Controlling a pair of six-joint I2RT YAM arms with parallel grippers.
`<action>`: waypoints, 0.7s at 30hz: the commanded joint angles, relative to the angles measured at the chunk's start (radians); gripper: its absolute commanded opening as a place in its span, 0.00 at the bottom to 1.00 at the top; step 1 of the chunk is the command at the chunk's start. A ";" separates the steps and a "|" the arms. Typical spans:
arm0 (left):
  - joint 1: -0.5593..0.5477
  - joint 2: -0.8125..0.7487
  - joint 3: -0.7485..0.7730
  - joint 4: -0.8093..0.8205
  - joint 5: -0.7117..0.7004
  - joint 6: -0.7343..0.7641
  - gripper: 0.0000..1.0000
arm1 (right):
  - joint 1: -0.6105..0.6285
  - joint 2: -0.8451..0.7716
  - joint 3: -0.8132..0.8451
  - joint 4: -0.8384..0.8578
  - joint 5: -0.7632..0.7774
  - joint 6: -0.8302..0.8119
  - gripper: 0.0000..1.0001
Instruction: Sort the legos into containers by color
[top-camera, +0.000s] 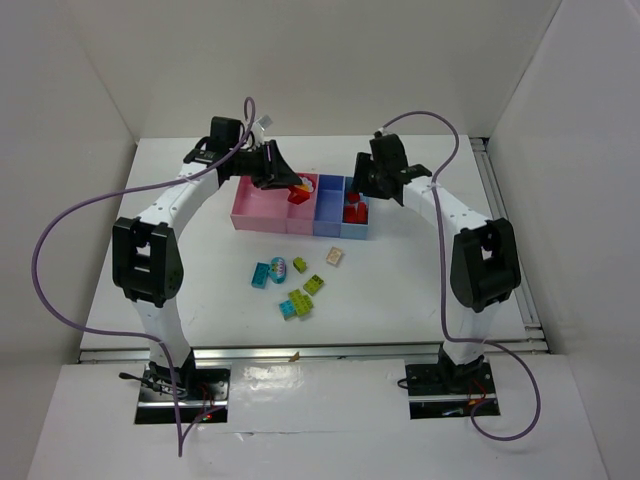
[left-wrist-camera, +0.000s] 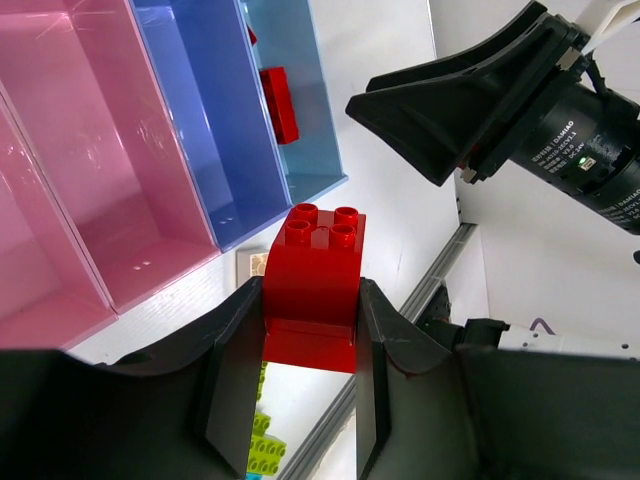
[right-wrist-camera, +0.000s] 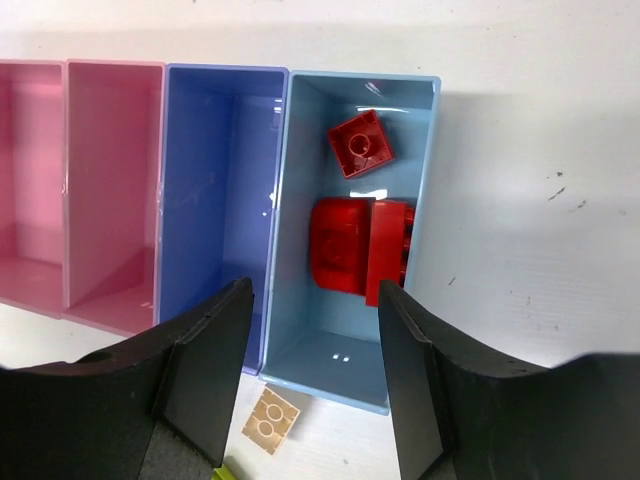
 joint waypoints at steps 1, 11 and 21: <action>-0.001 0.005 0.044 0.006 0.035 0.009 0.00 | 0.006 -0.023 0.035 -0.004 0.029 -0.010 0.61; -0.010 -0.004 0.053 0.025 0.055 -0.001 0.00 | 0.006 -0.183 -0.046 -0.001 -0.060 -0.021 0.61; -0.019 0.017 0.063 0.034 0.164 0.027 0.00 | 0.015 -0.273 -0.080 0.123 -0.514 -0.053 0.78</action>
